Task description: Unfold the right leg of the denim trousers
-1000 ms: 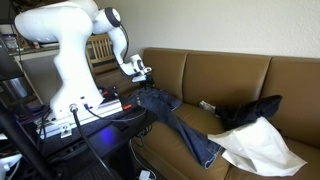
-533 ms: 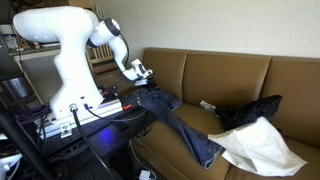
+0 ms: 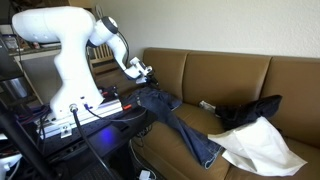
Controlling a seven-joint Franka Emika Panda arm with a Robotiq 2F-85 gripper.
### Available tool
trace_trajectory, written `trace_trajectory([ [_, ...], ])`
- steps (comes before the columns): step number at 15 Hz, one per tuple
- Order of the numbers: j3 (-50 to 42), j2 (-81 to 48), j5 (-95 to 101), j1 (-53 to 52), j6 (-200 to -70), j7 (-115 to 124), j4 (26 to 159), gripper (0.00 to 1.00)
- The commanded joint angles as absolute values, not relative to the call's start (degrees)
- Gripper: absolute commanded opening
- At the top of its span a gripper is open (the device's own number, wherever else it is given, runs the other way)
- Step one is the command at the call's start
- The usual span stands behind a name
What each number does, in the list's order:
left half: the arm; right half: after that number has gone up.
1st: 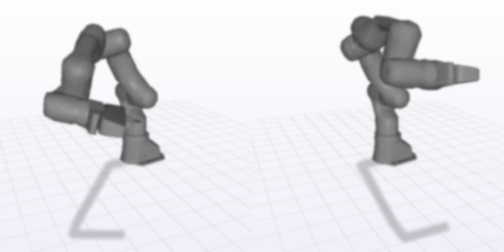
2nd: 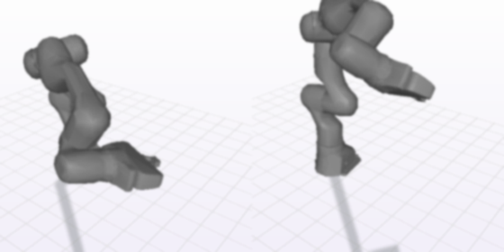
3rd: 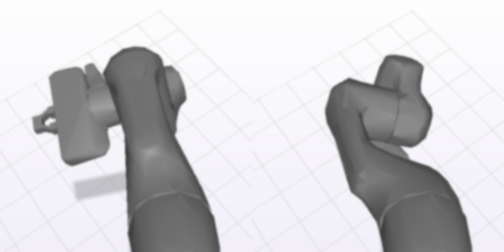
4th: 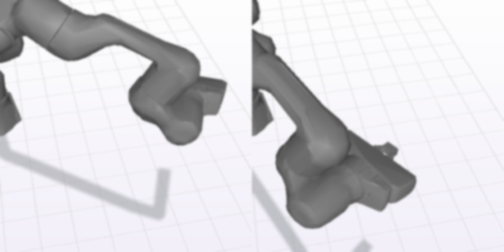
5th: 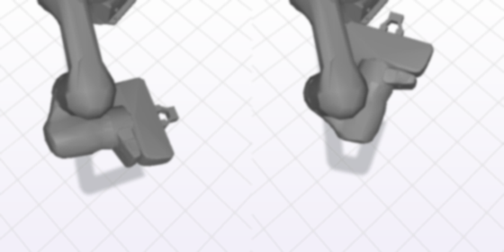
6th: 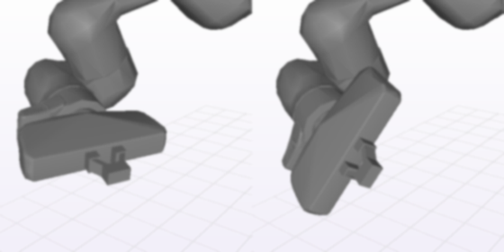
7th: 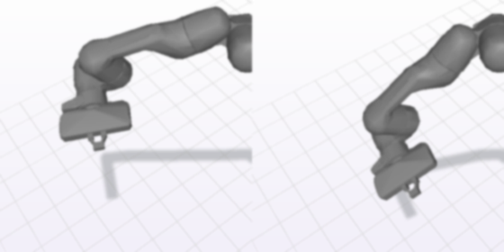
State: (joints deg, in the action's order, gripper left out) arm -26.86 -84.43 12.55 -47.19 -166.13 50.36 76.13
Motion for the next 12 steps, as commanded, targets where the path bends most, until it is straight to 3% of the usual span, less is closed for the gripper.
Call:
trace_trajectory([
  [1, -25.99, -84.44, 17.24, -46.27, -163.78, 54.54, 75.39, 1.0],
  [12, -21.39, -84.46, 28.59, -43.67, -158.14, 65.29, 74.27, 1.0],
])
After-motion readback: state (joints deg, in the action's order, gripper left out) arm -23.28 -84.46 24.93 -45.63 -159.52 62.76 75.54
